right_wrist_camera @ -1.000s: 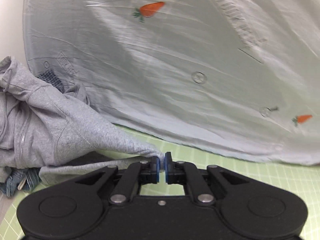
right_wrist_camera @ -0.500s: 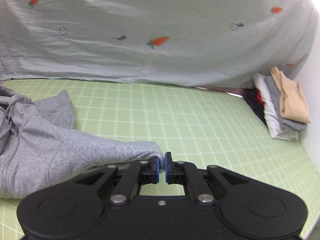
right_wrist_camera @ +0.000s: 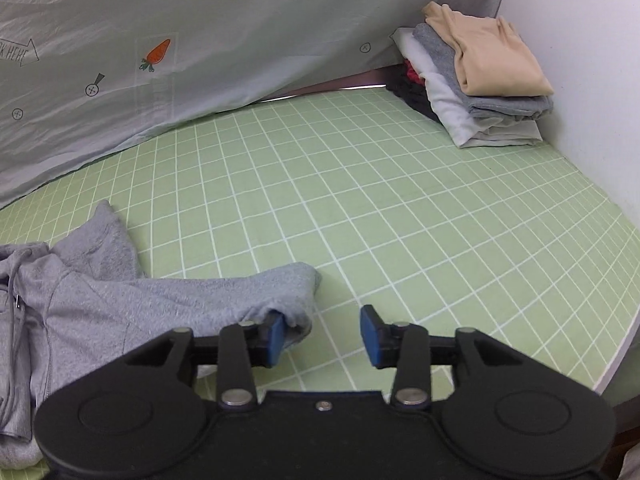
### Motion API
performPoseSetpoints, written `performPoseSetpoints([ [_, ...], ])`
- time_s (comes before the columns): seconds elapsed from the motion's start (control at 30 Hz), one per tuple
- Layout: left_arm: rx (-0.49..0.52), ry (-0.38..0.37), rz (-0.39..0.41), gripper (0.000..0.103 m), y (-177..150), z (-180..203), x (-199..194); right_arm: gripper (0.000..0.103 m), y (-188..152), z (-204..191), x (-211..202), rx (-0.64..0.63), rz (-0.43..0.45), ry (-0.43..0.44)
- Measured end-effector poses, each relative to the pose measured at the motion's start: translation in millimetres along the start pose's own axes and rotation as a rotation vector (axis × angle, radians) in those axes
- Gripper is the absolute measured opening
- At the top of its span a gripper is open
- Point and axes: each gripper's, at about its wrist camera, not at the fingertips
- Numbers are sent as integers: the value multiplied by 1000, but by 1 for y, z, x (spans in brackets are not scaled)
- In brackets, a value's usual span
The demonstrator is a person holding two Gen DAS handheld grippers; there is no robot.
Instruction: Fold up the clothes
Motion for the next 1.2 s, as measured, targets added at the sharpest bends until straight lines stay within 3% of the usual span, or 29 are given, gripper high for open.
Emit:
performPoseSetpoints([
  [0.03, 3, 10, -3, 44, -2, 3, 1, 61, 0, 1, 0, 3, -1, 12],
  [0.13, 7, 39, -13, 58, -6, 8, 6, 76, -1, 3, -1, 10, 10, 27],
  [0.2, 8, 58, -19, 65, -6, 10, 10, 80, 0, 4, -1, 11, 13, 25],
  [0.37, 20, 53, -40, 73, 2, 15, 21, 81, 5, 2, 1, 15, 21, 17],
  [0.77, 94, 8, -122, 73, 45, 37, 80, 88, 41, -12, 16, 88, 46, -79],
  [0.83, 112, -3, -141, 70, 51, 41, 90, 88, 48, -19, 28, 90, 32, -80],
  [0.87, 118, -12, -151, 63, 54, 44, 95, 88, 51, -24, 34, 88, 23, -76],
  [0.93, 123, -45, -174, 44, 55, 45, 99, 88, 59, -33, 43, 89, 6, -60],
  [1.0, 127, -73, -188, 9, 55, 44, 100, 88, 62, -43, 46, 79, 7, -43],
  [1.13, 60, -95, -134, 8, 58, 27, 81, 88, 54, -62, 49, 12, -14, -15],
  [1.2, 31, -57, -60, 7, 63, 13, 61, 88, 48, -67, 48, -1, -30, 0],
])
Point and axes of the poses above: each gripper's, at about its wrist camera, not at the fingertips, and x roughly the way its jaws point, z to its right, y to its top, and after that the axes turned 12 degrees about -x, right-handed
